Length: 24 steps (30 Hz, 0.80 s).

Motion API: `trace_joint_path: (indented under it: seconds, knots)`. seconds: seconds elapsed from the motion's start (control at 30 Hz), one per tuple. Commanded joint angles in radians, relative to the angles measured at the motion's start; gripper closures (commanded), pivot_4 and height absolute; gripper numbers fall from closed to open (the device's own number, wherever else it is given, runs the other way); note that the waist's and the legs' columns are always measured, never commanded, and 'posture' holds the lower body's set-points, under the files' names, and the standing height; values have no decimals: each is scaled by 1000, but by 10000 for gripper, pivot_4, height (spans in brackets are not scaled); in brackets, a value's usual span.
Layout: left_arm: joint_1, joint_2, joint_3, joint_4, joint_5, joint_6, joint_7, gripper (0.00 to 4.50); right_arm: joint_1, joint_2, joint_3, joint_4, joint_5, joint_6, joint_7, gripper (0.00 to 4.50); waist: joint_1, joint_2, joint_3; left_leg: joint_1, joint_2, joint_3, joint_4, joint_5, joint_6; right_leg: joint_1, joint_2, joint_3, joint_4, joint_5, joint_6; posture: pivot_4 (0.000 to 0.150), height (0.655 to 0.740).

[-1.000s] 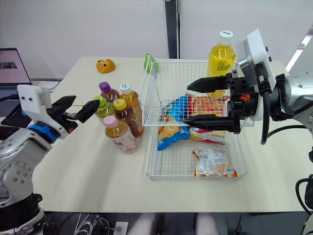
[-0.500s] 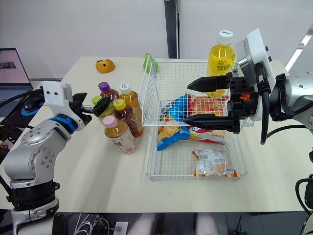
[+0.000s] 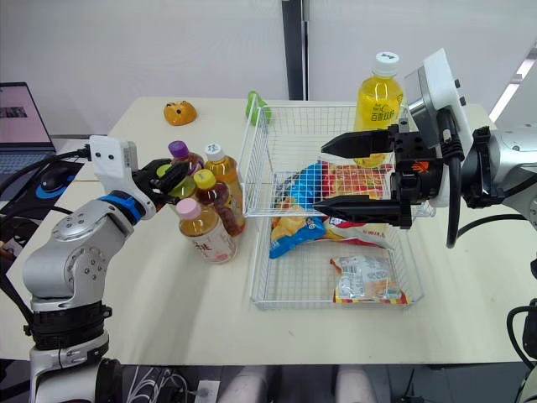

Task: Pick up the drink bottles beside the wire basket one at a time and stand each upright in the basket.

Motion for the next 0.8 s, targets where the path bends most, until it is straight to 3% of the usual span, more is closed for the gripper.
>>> trace_joint_path:
  seconds: [0.03, 0.23, 0.4, 0.57, 0.7, 0.8]
  knots:
    - [32, 15, 34, -61, -13, -8, -11, 31057, -17, -13, -50, -17, 11, -6, -5, 0, 0, 0, 0, 0, 0, 0, 0, 0, 0, 0, 0, 0, 0, 0, 0, 1500, 7400]
    - [79, 106, 178, -208, -120, 52, -49, 31057, -20, -29, -68, -2, -3, -13, 6, 0, -3, -1, 1, -1, 0, 0, -1, 0, 0, -1, 0, 0, -1, 0, 0, 1500, 7400]
    - [17, 291, 273, -186, -247, 143, -166, 31057, -13, -50, -88, 12, -14, -24, 21, 0, -2, -5, 3, -2, 0, -2, -1, 0, 0, -1, 0, -2, -1, 0, 0, 1500, 7400]
    - [-338, 533, 172, 54, -351, 213, -379, 31057, 7, -99, -120, 40, -54, -50, 55, 0, 6, -11, 7, -5, 1, -4, 1, 0, 0, 0, 2, -9, -6, 1, -1, 1500, 7400]
    - [-677, 561, -25, 246, -318, 240, -509, 31057, 22, -139, -152, 55, -72, -57, 67, 0, 5, -11, 7, -9, 1, -5, 1, 0, 0, 2, 3, -13, -13, 5, 1, 1500, 7400]
    - [-907, 508, -147, 404, -261, 236, -587, 31057, 56, -159, -189, 42, -69, -45, 57, 0, -2, -10, 7, -9, 1, -4, 0, 0, 0, 1, 2, -13, -12, 5, 1, 1500, 7400]
